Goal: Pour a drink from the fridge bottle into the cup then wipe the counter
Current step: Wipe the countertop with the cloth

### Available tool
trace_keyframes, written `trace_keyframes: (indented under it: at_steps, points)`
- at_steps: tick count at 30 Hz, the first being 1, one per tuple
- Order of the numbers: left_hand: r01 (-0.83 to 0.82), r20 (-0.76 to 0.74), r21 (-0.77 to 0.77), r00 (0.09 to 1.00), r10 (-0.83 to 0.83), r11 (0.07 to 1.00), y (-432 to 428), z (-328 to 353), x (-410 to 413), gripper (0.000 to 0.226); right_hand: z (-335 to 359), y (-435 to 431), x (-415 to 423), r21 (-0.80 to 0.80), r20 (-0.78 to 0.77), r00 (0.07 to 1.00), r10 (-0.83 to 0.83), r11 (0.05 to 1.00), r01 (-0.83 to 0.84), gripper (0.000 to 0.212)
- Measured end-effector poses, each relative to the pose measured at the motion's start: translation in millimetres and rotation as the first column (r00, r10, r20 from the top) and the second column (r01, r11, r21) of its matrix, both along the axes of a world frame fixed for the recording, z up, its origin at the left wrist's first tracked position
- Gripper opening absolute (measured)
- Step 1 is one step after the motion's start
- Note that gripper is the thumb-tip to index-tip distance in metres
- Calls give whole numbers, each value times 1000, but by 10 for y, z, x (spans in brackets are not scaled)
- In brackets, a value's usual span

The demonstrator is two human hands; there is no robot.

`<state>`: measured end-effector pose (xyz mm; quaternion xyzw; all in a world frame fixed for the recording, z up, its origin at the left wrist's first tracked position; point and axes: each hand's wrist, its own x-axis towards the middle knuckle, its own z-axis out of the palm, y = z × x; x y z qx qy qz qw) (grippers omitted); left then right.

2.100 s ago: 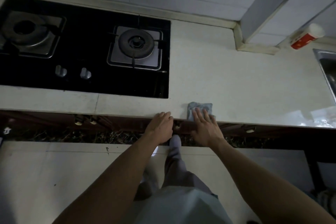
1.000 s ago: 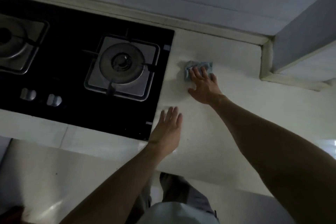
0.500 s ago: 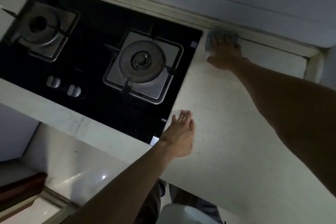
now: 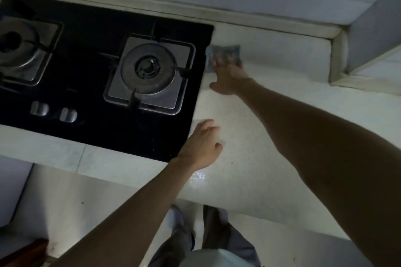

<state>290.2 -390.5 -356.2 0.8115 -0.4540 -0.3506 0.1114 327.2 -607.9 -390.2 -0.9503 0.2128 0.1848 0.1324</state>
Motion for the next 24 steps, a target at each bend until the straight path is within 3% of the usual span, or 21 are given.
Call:
trace_keyframes:
  at_steps: [4,15,19,24]
  points:
    - [-83,24,-132,996,87,988,424,21,-238,47,-11,395,-288,-31,-25,999,34,999,-34,90]
    - [34,102,-88,994,-25,996,1540,-91,-510,45,122,1853,-1155,4,-5,1000,-24,1000,24,89]
    - [-9,81,-127,997,19,992,1653,-12,-498,34,141,2337,-1520,26,17,999,-45,999,44,87]
    - [65,155,-89,987,-50,994,1682,7,-471,31,105,2635,-1942,17,11,997,-71,997,71,87]
